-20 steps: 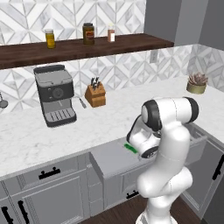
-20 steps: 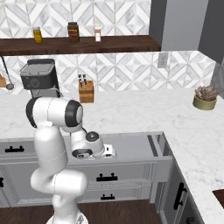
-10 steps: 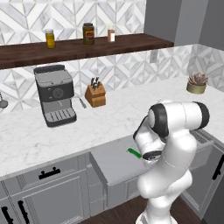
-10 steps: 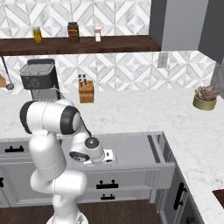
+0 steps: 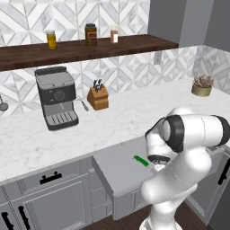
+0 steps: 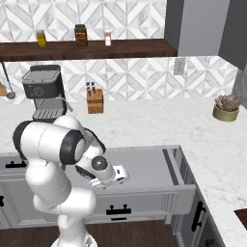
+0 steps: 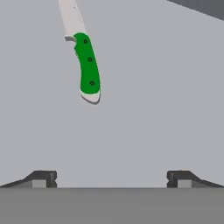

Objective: Pick up the knife from the drawer and place it on the cutting board. Then place the meat from the plate to the cutting board.

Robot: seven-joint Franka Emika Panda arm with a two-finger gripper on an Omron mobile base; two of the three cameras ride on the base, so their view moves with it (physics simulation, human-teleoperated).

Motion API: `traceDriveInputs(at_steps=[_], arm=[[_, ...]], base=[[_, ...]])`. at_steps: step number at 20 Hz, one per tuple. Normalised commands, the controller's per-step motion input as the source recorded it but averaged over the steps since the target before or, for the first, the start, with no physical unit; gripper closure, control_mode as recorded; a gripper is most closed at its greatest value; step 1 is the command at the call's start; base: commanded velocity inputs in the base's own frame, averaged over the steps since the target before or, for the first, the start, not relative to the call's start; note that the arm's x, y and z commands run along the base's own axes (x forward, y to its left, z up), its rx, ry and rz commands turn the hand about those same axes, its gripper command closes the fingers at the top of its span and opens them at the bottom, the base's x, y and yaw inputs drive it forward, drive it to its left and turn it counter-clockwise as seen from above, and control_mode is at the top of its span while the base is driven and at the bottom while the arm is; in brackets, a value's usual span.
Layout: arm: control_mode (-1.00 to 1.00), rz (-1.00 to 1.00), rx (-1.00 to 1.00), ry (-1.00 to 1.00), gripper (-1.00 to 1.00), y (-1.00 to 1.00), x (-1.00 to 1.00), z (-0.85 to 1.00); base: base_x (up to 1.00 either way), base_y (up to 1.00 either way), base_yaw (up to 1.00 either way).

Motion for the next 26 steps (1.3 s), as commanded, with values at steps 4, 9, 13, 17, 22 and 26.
traceDriveInputs(at_steps=[4, 9, 13, 17, 22, 26], arm=[[-1.0, 0.12, 0.09, 0.18, -1.0, -0.01, 0.51, 0.95], [-1.0, 0.06, 0.13, 0.23, -1.0, -0.08, 0.55, 0.98], [-1.0, 0.04, 0.25, 0.14, -1.0, -0.22, 0.18, 0.49], [-1.0, 0.0, 0.01, 0.0, -1.0, -0.04, 0.01, 0.0], [-1.0, 0.05, 0.17, 0.0, -1.0, -0.36, 0.0, 0.0], [-1.0, 0.06, 0.1, 0.0, -1.0, -0.47, -0.02, -0.15]], base=[[0.0, 0.0, 0.0], [0.0, 0.0, 0.0], [0.0, 0.0, 0.0], [0.0, 0.0, 0.0], [0.0, 0.0, 0.0], [0.0, 0.0, 0.0]])
